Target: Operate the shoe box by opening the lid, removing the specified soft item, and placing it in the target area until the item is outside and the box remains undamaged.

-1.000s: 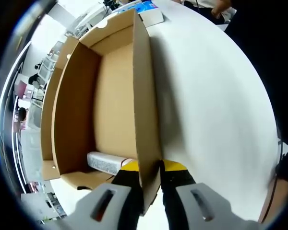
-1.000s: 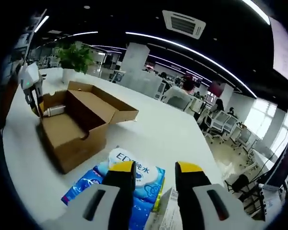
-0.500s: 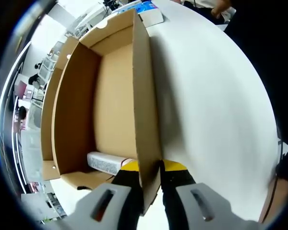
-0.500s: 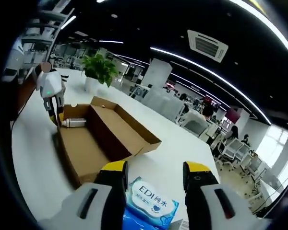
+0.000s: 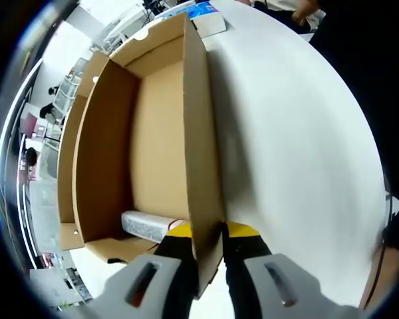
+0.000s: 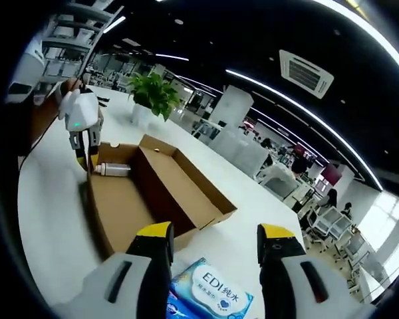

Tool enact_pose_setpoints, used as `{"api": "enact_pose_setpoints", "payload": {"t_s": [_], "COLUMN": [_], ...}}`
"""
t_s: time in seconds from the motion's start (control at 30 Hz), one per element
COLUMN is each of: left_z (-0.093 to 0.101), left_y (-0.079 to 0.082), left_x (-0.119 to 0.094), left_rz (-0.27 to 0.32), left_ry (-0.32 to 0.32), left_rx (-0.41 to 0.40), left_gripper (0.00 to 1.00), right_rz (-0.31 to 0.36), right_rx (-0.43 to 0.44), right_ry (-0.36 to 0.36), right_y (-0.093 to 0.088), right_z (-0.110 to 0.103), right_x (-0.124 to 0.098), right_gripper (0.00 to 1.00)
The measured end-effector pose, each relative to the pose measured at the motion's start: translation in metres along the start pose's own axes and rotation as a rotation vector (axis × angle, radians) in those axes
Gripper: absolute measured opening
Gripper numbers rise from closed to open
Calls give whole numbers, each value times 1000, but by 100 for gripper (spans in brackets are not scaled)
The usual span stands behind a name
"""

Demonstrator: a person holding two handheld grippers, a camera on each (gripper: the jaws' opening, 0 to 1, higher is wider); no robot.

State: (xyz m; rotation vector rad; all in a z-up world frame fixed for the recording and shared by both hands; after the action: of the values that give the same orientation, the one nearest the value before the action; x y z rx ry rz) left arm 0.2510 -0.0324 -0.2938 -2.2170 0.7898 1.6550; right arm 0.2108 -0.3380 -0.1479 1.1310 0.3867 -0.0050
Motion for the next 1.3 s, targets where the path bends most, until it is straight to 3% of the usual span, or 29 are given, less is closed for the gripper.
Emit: {"api": "enact_pose_setpoints", "payload": {"t_s": [0.47, 0.8, 1.07, 1.3], "left_z": [1, 1, 1, 1], "left_y": [1, 1, 1, 1], "left_x": [0, 0, 0, 0], "left_rz": [-3, -4, -5, -3], "left_ry": [0, 1, 1, 0], "left_rx": [8, 9, 19, 18], "left_gripper": [12, 12, 12, 12], "right_rz": [10, 30, 53, 78], "right_rx": [-18, -85, -201, -342], "right_ry": [37, 115, 224, 421], "right_y": [5, 20, 41, 57], "right_z": [-11, -28, -58, -107], "right_x": [9, 25, 51, 79], "right_gripper": [52, 52, 52, 53]}}
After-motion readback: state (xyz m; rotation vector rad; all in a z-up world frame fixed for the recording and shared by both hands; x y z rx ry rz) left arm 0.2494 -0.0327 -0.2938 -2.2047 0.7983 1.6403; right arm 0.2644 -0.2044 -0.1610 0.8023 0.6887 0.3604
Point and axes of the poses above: the point that each gripper's makers call its tool centre point, and the gripper's own axes: x roughly forward along the fingers, z roughly to its right, y roughly out of its top, the point moved 3 cm from there along -x, roughly backward along the fingers, and after that the axes turned 10 degrees about x, right-handed, at the moved point
